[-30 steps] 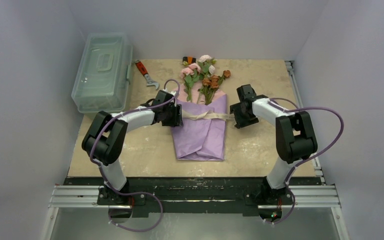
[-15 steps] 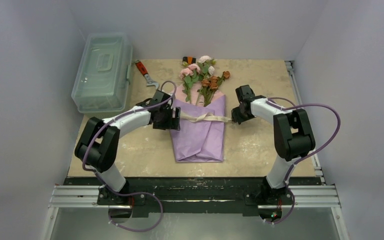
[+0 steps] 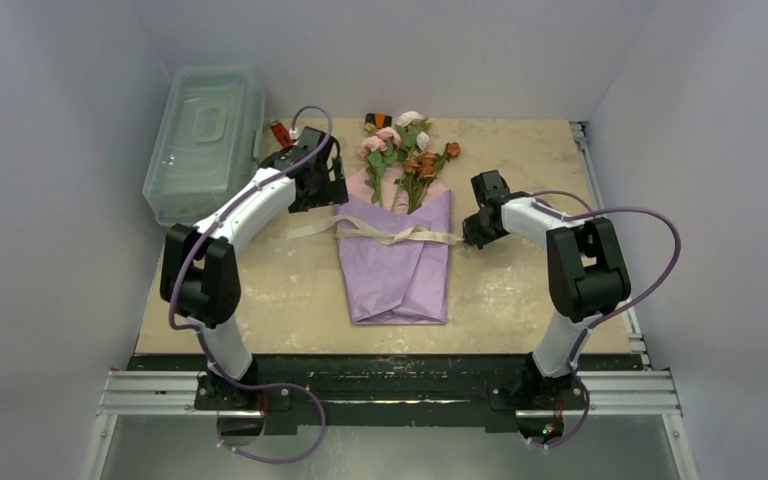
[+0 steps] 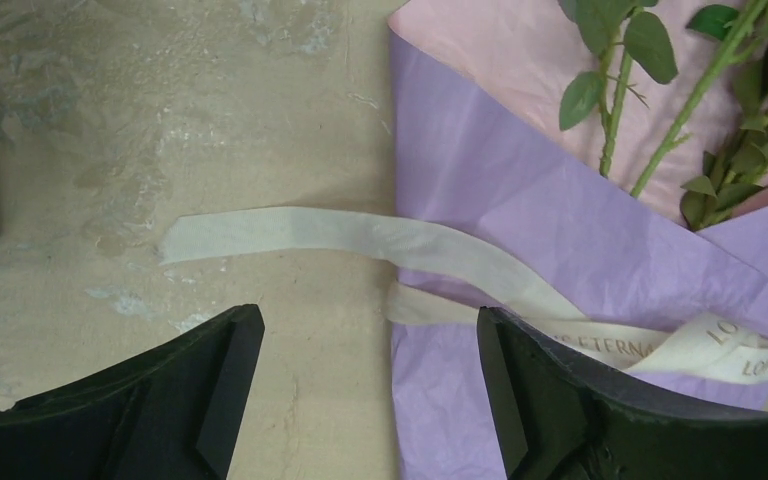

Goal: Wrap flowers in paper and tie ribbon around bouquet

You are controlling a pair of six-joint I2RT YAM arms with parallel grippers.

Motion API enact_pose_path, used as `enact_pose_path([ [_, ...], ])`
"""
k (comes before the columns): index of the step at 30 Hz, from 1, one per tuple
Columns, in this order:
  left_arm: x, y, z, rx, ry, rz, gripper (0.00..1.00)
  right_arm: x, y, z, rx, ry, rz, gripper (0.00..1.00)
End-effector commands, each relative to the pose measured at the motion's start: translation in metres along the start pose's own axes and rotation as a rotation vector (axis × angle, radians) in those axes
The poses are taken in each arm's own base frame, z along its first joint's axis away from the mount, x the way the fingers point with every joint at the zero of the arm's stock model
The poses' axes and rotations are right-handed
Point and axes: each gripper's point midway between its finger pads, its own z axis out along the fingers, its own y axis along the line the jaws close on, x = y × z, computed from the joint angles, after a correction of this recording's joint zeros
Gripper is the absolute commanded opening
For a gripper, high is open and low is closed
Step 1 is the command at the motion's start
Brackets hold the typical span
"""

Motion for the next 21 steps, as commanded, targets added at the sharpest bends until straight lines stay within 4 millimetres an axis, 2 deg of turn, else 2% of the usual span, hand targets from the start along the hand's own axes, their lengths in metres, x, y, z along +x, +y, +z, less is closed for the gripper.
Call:
enact_pose_path([
  [1,-0.005,0.005,0.016,-0.062,0.044,-0.028,0.82,-0.002,0.004,-0.008,-0.035,-0.017,-0.024,0.00],
  [5,-0.001,-0.007,0.035,0.003,0.081,-0.016,0.74,-0.003,0.006,-0.009,-0.043,-0.017,-0.049,0.00],
  [9,0.015,0.000,0.053,0.006,0.128,-0.060,0.73,-0.001,0.006,-0.009,-0.047,-0.005,-0.068,0.00],
  [21,0.020,-0.023,0.073,0.207,0.097,-0.067,0.61,0.005,0.005,-0.007,-0.048,0.022,-0.125,0.00],
])
